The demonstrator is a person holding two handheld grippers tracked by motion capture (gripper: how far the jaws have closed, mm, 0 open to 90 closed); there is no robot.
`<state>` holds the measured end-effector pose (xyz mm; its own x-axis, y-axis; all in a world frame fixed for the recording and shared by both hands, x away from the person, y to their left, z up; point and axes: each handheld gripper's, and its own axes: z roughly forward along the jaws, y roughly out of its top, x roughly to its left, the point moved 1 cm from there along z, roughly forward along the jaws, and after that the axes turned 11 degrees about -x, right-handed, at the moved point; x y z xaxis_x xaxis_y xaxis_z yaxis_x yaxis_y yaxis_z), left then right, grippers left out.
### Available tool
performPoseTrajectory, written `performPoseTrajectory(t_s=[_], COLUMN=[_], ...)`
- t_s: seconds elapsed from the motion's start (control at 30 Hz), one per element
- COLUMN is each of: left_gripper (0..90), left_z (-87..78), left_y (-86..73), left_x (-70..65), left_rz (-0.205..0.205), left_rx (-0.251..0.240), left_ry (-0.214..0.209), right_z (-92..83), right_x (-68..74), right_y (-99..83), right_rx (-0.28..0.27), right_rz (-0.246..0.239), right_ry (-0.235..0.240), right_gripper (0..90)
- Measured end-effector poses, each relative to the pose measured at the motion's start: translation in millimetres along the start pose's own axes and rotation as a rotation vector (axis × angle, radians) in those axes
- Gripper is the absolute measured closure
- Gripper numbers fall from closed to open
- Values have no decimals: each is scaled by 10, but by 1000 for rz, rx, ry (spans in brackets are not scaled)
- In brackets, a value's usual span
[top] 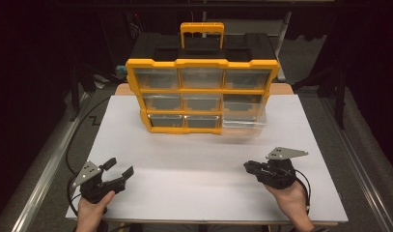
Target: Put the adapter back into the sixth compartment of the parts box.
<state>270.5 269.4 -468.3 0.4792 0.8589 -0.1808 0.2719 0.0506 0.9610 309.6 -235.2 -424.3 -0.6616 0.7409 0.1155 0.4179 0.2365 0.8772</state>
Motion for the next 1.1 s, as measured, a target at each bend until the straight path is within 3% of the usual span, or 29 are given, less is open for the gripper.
performPoseTrajectory(t_s=[0.4, 1.1], left_gripper=[227, 227], left_z=[5, 9], left_y=[-4, -5], left_x=[-2, 3], left_rz=[-3, -6], left_rx=[2, 2], left_ry=[3, 3], right_z=[-212, -412], right_x=[-102, -16], right_y=[39, 424], right_rx=[-68, -180], right_rz=[32, -18], right_ry=[-12, 13], right_gripper=[772, 772])
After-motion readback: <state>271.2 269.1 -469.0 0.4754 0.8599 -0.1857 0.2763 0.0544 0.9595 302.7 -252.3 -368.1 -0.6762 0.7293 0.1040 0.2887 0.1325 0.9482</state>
